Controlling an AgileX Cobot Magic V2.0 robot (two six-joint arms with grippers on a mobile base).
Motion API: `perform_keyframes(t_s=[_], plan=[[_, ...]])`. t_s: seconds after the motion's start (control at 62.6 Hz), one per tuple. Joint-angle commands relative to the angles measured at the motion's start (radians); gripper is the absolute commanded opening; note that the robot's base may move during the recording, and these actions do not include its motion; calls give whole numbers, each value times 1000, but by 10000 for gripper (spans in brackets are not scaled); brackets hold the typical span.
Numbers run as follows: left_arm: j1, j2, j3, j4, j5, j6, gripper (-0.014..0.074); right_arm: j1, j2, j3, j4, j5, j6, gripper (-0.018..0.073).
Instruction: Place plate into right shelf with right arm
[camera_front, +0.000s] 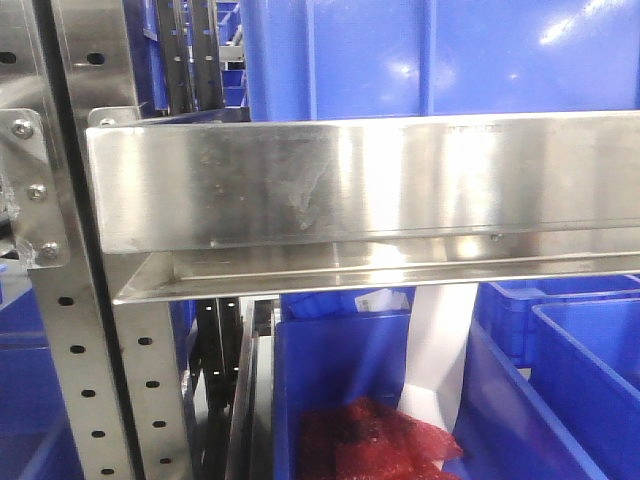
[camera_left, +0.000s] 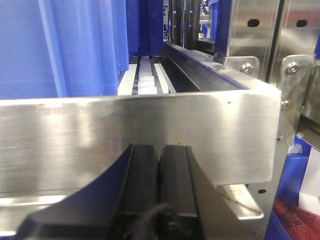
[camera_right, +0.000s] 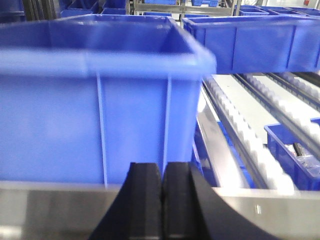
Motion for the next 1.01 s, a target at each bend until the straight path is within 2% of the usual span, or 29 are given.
perform_keyframes(t_s=[0.0,0.479,0.639,0.718,0.846,0.99], plan=[[-4,-11,8,-4,-78,-2,-47,-5,-34,15,-22,-95,-6,51],[-4,-11,8,-4,-78,-2,-47,-5,-49,45,-22,-78,-6,51],[-4,-11,8,-4,-78,-2,-47,-5,-49,70,-7,-116,-8,51],[-4,-11,8,-4,-78,-2,-47,-5,-49,98,45,-123,-59,51],[-4,-11,8,-4,-78,-2,-47,-11,-55,159,186,-142,-224,51],[-4,-11,8,-4,-78,-2,-47,-67,-94,250,345,-252,-374,51]])
